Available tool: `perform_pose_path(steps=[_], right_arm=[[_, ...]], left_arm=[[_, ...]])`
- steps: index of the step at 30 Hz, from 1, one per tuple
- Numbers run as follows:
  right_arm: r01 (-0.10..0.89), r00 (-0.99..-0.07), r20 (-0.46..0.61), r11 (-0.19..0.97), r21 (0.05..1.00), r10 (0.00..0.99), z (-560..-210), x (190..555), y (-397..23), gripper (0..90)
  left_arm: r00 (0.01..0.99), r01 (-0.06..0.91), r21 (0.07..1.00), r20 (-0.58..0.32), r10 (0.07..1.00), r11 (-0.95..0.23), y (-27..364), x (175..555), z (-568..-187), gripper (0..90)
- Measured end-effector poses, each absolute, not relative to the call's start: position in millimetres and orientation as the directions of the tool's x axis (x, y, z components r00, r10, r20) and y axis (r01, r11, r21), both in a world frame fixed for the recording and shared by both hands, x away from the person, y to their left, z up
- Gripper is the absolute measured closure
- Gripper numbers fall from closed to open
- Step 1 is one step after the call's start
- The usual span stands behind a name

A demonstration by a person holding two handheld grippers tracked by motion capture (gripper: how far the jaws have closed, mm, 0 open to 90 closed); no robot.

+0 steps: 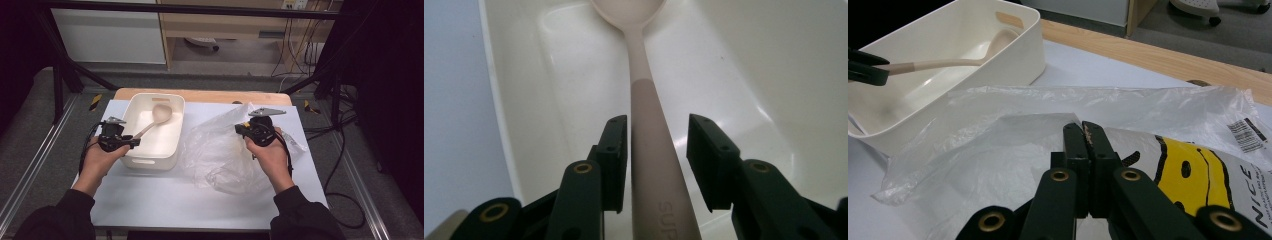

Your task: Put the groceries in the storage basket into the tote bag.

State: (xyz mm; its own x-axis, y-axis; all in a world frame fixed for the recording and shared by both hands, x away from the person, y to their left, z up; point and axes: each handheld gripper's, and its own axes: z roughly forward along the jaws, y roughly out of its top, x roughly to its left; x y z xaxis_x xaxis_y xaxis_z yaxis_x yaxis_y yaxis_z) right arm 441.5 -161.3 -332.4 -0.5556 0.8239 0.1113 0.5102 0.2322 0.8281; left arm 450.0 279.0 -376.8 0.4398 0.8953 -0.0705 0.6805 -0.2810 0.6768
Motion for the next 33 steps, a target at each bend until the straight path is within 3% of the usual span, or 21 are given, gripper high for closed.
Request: perform_pose_path(steps=[6, 22, 33], right_arm=[[0.511, -0.554, 0.113, 0.230, 0.828, 0.825, -332.9, 441.6, -162.2, 90.0], [0.513, -0.557, 0.111, 0.236, 0.825, 0.823, -332.6, 441.4, -163.2, 90.0], [0.512, -0.565, 0.105, 0.248, 0.822, 0.818, -330.5, 442.4, -161.7, 90.0]], left_arm=[[0.438, 0.679, 0.676, -0.060, 0.897, -0.286, 277.7, 452.2, -377.9, 67.9], [0.415, 0.656, 0.705, -0.039, 0.909, -0.269, 279.3, 445.4, -374.5, 70.0], [0.471, 0.553, 0.790, -0.033, 0.881, -0.266, 280.3, 412.1, -330.0, 70.0]])
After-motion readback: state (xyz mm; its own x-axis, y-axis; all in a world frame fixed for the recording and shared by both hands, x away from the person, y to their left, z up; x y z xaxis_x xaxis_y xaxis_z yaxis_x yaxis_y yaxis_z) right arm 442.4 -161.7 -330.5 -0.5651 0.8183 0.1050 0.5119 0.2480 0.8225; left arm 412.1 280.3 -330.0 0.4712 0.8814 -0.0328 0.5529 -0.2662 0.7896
